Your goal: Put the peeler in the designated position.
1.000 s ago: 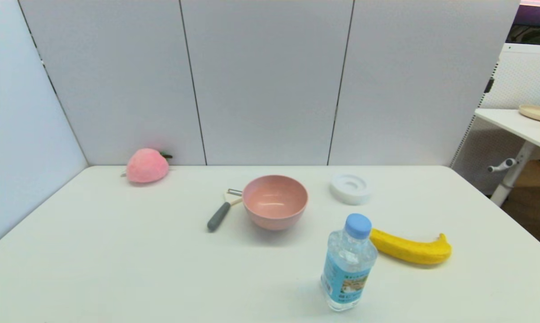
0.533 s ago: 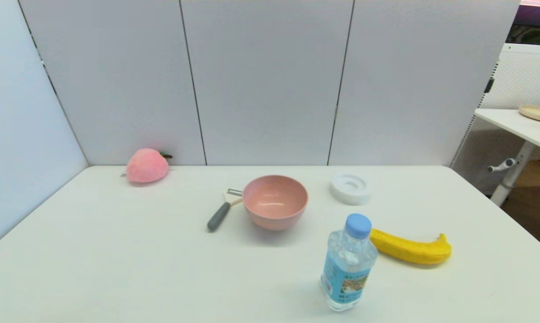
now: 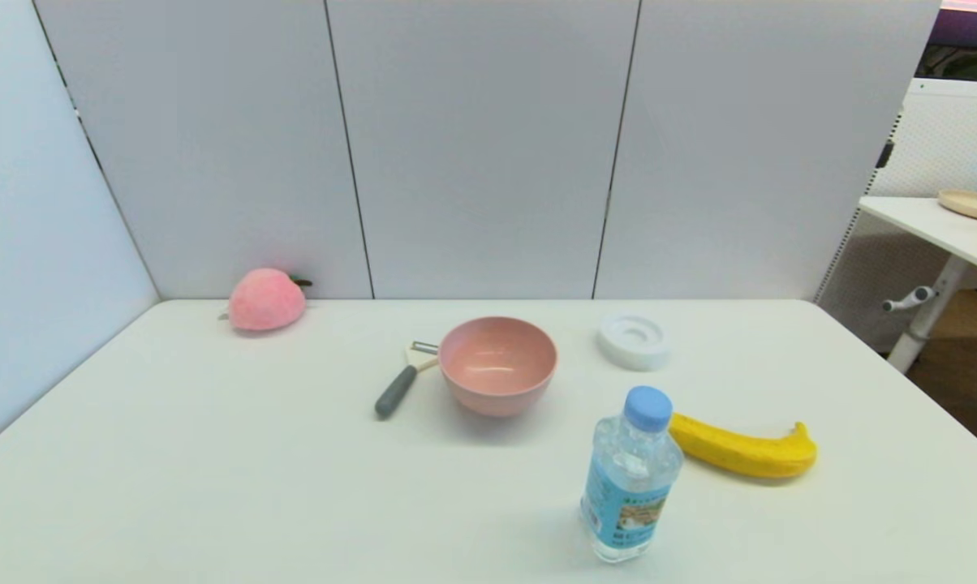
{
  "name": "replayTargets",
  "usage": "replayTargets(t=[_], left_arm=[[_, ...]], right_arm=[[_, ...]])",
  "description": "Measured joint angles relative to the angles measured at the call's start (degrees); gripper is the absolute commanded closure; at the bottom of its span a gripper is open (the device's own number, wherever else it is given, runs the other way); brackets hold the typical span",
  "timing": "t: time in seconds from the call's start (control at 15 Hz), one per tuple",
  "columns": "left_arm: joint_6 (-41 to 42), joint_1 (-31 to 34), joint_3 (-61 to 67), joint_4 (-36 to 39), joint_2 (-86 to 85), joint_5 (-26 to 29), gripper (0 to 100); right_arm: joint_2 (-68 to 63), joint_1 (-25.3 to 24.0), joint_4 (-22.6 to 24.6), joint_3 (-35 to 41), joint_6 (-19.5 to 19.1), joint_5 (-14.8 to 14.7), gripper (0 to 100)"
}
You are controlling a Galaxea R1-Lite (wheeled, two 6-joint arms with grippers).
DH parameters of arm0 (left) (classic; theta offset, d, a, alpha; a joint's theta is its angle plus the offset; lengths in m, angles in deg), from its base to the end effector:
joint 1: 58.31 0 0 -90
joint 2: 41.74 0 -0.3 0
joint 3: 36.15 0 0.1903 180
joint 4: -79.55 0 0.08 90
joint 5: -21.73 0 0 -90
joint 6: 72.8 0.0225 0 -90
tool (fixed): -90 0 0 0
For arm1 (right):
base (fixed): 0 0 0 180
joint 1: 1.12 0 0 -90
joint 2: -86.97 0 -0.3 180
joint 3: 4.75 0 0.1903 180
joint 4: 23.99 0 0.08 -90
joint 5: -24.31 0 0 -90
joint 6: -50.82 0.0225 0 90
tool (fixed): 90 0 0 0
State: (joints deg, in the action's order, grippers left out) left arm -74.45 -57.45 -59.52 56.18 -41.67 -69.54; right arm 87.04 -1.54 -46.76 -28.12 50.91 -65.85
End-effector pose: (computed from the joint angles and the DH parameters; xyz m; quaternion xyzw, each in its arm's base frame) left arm -0.0227 0.0002 0.0755 -0.0144 0.0003 0.0186 0.9997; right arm -0.0229 -0.0002 0.0765 0.0008 -0.0058 0.0023 1.0000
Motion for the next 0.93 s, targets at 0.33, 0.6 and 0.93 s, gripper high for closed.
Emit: replayTargets(t=[0.33, 0.6, 0.93], left_arm=[[0.00, 0.00, 0.00, 0.00, -0.12, 0.00, 0], [0.00, 0.00, 0.00, 0.00, -0.15, 0.00, 0], [0.00, 0.00, 0.00, 0.00, -0.15, 0.04, 0]], right_arm=[[0.00, 0.00, 0.00, 0.00, 0.00, 0.02, 0], [0.00, 0.00, -0.02, 0.00, 0.00, 0.00, 0], [0.00, 0.01, -0.02, 0.00, -0.45, 0.00, 0]])
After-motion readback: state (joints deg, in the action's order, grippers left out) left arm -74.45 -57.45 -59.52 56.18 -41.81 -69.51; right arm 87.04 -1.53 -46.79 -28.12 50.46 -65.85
